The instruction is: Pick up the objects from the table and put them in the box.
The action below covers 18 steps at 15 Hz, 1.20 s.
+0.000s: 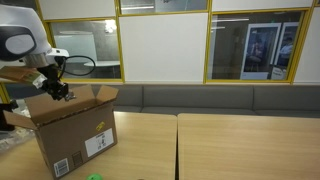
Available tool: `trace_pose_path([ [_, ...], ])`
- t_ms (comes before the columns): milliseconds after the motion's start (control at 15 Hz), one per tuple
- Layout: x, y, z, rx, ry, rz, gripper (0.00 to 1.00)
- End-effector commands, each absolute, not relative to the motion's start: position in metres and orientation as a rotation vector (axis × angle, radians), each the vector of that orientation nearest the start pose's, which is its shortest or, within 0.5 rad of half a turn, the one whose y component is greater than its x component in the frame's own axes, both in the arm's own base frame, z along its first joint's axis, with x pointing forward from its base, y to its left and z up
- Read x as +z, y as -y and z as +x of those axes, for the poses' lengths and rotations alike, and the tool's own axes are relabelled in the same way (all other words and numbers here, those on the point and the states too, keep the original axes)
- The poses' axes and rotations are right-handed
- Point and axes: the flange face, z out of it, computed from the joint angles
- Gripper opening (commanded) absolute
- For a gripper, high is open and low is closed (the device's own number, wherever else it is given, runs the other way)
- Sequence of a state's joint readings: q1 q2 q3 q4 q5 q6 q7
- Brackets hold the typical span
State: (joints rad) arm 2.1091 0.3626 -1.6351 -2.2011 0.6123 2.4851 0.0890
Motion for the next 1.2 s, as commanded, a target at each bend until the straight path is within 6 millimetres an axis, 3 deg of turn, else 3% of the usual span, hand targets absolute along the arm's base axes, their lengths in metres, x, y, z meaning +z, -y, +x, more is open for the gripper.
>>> trace_pose_path([
  [0,0.417,-0.286,0.492,-0.453,0.046,-2.825,0.18],
  [333,0.398,-0.287,0.497,-0.386,0.061,-2.825,0.19],
  [400,0.392,-0.287,0.498,-0.366,0.052,-2.832,0.47],
  [467,0.380,-0.289,0.502,-0.338,0.055,-2.836,0.48],
  [933,0.365,-0.285,0.519,-0.296,0.016,-2.807,0.99],
  [1133,0.359,-0.268,0.526,-0.298,-0.002,-2.847,1.00],
])
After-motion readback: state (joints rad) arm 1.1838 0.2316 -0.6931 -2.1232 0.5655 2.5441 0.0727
